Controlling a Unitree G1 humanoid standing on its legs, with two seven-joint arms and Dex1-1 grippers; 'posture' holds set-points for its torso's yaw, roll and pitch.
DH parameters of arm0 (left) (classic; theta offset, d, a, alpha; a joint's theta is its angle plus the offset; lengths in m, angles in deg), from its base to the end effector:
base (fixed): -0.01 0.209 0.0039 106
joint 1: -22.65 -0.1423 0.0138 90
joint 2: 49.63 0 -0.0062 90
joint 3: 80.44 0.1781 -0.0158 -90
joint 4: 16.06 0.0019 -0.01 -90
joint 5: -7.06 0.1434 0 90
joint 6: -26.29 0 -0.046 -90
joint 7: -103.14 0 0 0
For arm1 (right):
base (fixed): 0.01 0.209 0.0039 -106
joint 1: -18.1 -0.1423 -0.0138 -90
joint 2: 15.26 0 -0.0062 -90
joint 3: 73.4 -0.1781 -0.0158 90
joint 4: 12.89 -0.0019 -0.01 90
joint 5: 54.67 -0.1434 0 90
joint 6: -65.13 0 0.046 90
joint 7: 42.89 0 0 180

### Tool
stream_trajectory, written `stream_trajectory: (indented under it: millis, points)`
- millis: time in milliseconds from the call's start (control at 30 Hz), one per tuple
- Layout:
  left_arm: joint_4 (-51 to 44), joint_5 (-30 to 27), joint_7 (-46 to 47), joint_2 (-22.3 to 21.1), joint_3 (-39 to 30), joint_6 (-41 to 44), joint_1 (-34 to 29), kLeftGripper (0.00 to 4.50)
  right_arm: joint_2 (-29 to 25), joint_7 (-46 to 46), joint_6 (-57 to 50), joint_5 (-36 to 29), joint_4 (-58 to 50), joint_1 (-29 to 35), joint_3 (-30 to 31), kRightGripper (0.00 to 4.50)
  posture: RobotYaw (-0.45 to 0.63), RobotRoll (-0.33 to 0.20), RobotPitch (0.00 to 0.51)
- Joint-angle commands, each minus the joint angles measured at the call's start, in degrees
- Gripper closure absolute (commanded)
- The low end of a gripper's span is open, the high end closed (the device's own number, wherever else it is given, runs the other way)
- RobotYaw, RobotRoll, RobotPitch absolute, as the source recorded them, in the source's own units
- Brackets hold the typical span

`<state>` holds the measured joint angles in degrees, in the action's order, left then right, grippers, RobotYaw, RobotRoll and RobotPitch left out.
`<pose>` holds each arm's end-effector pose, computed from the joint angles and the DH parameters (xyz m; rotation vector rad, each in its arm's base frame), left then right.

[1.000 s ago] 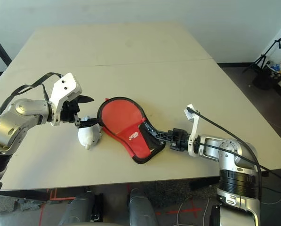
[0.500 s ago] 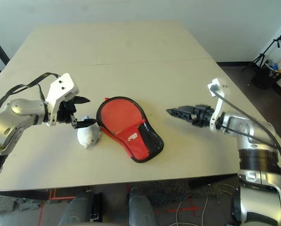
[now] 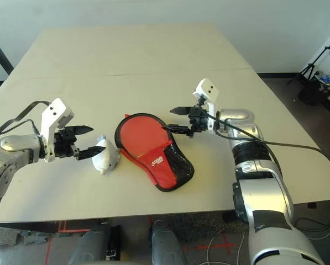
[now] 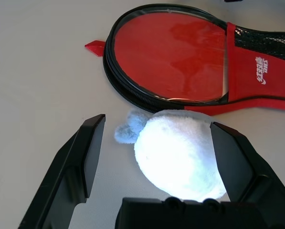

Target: Store the ping-pong paddle in its case and zip it.

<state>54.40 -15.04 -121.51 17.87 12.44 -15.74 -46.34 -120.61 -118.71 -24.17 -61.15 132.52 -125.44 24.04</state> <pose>0.2438 0.2061 0.1786 0.2838 0.3314 -0.8879 0.3479 -0.2475 0.1641 -0.3508 0.2853 1.1546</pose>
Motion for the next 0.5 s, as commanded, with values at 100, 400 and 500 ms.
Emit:
stream_trajectory:
  millis: [100,400,500]
  points:
    - [-1.0,-1.1,0.3,-0.2,-0.4,0.2,-1.2,0.0,2.8,0.1,5.7,5.1,6.2,-0.9,2.4,0.01,0.06,0.0,0.092]
    - [-1.7,-1.4,0.5,-0.4,0.7,0.8,-1.7,0.0,5.1,3.9,9.2,10.3,11.4,-0.7,3.6,0.01,0.06,0.0,0.098]
    - [-1.6,-2.2,0.9,0.0,0.4,2.3,-1.1,0.0,5.5,4.5,9.9,11.2,12.0,-0.4,3.7,0.01,0.07,0.0,0.101]
